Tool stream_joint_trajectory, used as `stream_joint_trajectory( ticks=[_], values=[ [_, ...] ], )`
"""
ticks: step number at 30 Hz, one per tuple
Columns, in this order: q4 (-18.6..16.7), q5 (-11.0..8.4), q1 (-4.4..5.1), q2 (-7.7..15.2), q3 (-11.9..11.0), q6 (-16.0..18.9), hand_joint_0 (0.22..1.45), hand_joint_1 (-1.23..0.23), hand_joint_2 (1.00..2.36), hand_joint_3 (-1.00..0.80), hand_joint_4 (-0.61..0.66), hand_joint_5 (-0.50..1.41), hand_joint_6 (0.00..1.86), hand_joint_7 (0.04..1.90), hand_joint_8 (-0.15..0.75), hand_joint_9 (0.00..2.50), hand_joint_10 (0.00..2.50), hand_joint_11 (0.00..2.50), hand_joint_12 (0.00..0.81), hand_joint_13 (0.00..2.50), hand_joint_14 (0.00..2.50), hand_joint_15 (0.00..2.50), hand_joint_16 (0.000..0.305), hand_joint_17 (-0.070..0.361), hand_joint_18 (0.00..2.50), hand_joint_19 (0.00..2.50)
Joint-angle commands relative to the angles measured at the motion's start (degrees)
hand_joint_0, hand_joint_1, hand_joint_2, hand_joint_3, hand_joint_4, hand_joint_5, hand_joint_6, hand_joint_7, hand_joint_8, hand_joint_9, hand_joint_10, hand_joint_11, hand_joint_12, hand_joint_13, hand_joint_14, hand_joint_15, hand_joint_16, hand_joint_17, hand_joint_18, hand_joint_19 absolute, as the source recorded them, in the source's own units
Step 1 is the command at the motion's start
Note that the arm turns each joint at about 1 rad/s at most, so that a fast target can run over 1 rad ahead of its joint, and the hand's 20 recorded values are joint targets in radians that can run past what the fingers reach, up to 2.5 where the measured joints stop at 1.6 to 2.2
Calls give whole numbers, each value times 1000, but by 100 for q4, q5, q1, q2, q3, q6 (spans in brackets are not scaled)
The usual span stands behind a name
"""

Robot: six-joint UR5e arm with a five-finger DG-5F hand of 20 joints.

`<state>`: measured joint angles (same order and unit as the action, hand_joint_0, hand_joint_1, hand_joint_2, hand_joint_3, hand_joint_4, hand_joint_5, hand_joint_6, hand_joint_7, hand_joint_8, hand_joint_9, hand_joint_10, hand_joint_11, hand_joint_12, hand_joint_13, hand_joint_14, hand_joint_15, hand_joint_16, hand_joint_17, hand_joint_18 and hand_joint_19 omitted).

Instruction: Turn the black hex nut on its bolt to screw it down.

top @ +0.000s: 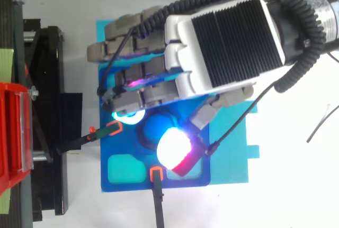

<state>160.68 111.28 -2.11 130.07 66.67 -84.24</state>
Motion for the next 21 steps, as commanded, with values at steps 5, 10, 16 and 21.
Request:
stream_joint_trajectory(
  ticks=[5,10,16,21],
  values=[
    [-19,174,-237,1,-5,-31,526,-209,1000,-500,68,0,504,1347,202,903,7,170,272,548,0,2,42,95,478,296],
    [-45,271,-237,1,-49,-13,520,-142,1000,-500,80,-12,504,1285,208,900,7,181,276,546,0,6,43,97,474,300],
    [-318,104,-123,-8,-67,-31,516,-101,1000,-500,91,-20,504,1249,220,890,7,181,283,539,1,13,44,98,464,307],
    [-441,-89,79,1,-67,-40,516,-108,1000,-500,91,-23,504,1233,218,888,7,184,284,537,0,12,44,99,468,308]
  ],
)
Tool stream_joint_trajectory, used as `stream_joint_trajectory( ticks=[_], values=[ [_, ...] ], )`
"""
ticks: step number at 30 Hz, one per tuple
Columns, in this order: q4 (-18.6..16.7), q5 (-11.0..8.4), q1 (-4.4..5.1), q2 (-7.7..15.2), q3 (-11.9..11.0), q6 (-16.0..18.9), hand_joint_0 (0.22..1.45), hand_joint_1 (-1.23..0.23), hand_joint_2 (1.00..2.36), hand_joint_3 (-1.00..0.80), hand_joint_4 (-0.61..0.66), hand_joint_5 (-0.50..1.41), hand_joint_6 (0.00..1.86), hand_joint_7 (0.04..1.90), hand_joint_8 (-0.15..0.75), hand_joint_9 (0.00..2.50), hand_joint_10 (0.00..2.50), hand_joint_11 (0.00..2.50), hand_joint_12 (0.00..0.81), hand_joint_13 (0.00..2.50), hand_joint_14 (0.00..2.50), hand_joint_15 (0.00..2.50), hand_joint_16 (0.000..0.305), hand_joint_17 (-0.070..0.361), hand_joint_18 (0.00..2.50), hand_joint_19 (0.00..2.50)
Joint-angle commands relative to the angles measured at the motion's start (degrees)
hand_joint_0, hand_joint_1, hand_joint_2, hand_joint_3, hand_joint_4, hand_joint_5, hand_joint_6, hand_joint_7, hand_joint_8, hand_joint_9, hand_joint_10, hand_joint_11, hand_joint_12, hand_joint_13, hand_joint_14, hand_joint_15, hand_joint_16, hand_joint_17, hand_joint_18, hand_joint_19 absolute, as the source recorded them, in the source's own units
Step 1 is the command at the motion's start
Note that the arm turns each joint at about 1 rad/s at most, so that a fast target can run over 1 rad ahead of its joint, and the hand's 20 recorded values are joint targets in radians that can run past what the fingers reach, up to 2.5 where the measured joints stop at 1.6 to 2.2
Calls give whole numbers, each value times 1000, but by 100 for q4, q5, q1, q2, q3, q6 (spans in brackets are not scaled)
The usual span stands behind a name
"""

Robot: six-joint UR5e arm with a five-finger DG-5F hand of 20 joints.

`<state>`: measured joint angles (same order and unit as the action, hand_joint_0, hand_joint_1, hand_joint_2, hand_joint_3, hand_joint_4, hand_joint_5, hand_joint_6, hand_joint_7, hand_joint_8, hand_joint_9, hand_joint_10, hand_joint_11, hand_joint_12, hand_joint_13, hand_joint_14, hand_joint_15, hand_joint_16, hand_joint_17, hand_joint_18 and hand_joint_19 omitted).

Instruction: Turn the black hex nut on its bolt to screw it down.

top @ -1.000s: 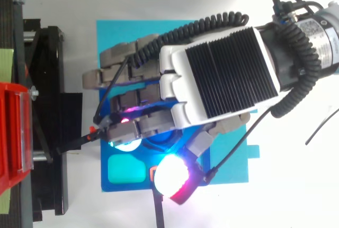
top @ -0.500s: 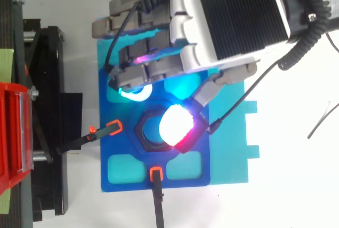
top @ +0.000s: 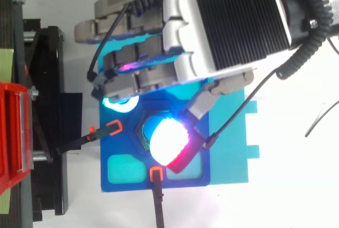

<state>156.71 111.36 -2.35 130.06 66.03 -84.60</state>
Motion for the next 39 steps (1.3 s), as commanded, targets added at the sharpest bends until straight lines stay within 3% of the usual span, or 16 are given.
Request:
stream_joint_trajectory(
  ticks=[1,9,26,35,39],
  values=[
    [-35,-150,174,2,-2,-30,516,-110,1000,-500,101,-23,504,1220,220,889,7,175,284,538,1,11,44,99,469,308],
    [-123,-229,297,221,-2,-57,516,-114,1000,-500,96,-25,504,1213,213,880,7,182,285,538,0,10,44,99,470,307],
    [97,-317,587,230,-2,-66,515,-103,1000,-500,74,1,503,1406,216,899,8,182,283,540,0,5,44,99,468,308],
    [273,-299,604,230,7,-74,516,-107,1000,-500,69,11,501,1516,216,907,7,190,283,541,0,10,44,99,474,308],
    [264,-246,543,230,-2,-110,516,-110,1000,-500,79,12,500,1527,216,912,10,196,281,545,0,5,44,99,478,308]
  ],
)
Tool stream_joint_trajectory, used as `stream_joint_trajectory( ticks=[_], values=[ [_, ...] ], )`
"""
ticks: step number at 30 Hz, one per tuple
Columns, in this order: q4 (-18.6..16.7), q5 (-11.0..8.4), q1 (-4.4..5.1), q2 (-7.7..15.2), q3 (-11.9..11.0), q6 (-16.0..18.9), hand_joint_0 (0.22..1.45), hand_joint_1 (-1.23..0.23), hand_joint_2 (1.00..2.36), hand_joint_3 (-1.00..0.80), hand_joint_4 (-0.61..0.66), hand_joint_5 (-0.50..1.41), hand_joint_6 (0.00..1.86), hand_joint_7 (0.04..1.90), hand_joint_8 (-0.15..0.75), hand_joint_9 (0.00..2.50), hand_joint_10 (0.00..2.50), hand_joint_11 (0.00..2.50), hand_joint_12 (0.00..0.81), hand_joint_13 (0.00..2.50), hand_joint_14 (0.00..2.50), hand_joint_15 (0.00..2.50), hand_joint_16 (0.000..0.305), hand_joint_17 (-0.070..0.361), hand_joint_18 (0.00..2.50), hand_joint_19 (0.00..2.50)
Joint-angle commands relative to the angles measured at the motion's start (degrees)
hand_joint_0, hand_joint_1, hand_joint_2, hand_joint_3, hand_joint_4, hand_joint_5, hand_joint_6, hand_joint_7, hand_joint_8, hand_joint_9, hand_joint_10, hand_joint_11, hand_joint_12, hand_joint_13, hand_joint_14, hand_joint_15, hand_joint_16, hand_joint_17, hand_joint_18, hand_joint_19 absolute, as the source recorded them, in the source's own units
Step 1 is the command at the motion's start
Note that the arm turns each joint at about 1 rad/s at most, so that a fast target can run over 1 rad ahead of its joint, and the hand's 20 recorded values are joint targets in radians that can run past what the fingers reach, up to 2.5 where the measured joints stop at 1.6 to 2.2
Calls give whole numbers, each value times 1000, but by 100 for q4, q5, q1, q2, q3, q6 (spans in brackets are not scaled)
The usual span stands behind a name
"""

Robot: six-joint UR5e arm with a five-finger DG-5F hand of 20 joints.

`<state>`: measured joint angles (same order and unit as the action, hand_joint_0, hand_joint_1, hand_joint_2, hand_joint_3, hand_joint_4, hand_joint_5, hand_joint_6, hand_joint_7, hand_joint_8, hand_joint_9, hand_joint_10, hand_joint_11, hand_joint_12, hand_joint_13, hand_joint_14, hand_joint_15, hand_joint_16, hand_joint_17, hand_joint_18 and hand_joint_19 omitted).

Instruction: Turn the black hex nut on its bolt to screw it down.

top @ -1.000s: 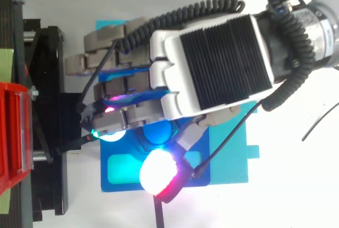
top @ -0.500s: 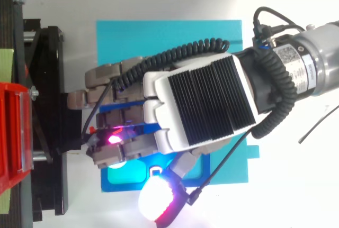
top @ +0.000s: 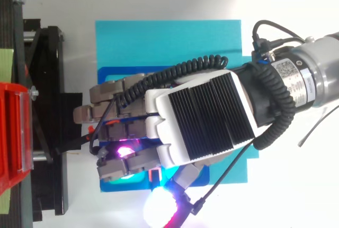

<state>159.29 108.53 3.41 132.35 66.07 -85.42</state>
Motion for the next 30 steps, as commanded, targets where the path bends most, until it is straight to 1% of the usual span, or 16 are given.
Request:
stream_joint_trajectory(
  ticks=[1,3,7,8,9,12,18,25,27,30],
  values=[
    [5,45,-42,1,-7,-27,516,-111,1000,-500,68,12,500,1530,216,913,7,192,281,545,0,8,44,98,478,308],
    [-3,89,-69,1,-7,-63,516,-111,1000,-500,77,12,500,1538,219,914,7,191,282,546,0,6,44,98,477,308],
    [-12,116,-95,1,2,-98,516,-113,1000,-500,80,12,500,1541,219,916,7,192,282,545,0,11,44,98,475,308],
    [-12,151,-139,1,2,-133,516,-113,1000,-500,78,12,501,1539,219,916,8,197,283,546,0,6,43,98,477,307],
    [-12,169,-157,1,2,-133,516,-113,1000,-500,81,11,501,1537,220,916,8,199,281,546,0,6,43,98,477,307],
    [-21,186,-165,1,2,-142,515,-116,1000,-500,82,11,503,1534,221,919,8,203,282,547,0,9,44,98,479,306],
    [-39,221,-218,1,2,-168,515,-116,1000,-500,89,10,504,1518,221,917,7,186,284,551,0,10,44,98,478,305],
    [-56,327,-297,1,2,-168,514,-116,1000,-500,93,9,502,1528,223,914,8,192,285,554,0,4,44,98,479,306],
    [-56,327,-297,1,2,-168,514,-117,1000,-500,99,9,501,1529,223,913,8,193,284,554,0,10,44,98,479,306],
    [-65,344,-332,1,2,-168,513,-117,1000,-500,99,9,500,1520,221,911,8,191,285,554,0,7,44,98,480,305]
  ],
)
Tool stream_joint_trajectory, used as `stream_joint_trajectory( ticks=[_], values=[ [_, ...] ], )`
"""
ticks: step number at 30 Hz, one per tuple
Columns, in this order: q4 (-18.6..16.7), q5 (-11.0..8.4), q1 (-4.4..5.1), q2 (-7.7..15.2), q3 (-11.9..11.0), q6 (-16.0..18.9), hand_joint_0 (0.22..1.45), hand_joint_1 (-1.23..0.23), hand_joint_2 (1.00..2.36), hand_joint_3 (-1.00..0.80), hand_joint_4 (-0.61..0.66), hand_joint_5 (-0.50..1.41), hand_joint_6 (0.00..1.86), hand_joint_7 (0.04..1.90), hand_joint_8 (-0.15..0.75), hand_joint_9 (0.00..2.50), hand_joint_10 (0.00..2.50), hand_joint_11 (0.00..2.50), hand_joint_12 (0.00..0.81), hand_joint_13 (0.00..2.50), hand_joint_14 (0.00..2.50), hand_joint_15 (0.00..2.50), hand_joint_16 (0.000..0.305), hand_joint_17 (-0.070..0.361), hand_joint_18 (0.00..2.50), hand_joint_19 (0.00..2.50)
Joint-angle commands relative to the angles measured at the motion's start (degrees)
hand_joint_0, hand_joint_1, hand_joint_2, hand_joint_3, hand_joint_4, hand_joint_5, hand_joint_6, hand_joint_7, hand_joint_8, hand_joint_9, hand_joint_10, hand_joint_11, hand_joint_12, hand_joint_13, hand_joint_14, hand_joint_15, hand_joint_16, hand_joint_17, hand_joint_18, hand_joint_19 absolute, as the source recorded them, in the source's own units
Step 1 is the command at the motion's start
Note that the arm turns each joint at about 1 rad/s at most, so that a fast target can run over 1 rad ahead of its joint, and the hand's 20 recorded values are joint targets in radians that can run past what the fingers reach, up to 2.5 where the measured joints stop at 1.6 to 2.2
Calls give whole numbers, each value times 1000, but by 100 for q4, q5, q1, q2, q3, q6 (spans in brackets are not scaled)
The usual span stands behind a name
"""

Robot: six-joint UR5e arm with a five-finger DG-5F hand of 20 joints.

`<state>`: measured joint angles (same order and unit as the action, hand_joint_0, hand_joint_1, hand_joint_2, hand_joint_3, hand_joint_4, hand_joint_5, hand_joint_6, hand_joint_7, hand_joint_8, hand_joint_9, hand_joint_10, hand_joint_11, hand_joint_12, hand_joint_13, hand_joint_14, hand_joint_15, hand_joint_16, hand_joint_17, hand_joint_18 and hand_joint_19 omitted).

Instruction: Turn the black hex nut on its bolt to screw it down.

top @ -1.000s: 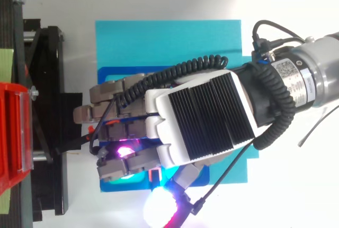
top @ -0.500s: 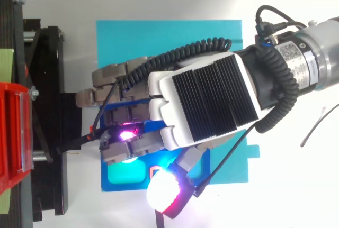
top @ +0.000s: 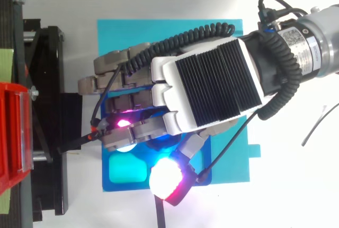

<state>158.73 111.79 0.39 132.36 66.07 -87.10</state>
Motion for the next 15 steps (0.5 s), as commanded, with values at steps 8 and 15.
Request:
stream_joint_trajectory(
  ticks=[8,15],
  values=[
    [-105,185,-171,9,2,-26,513,-119,1000,-500,97,8,500,1519,221,917,7,187,284,557,0,4,44,99,487,305],
    [-167,448,-364,0,2,-18,512,-122,1000,-500,102,8,500,1516,223,917,10,190,282,558,0,9,44,98,486,305]
  ],
)
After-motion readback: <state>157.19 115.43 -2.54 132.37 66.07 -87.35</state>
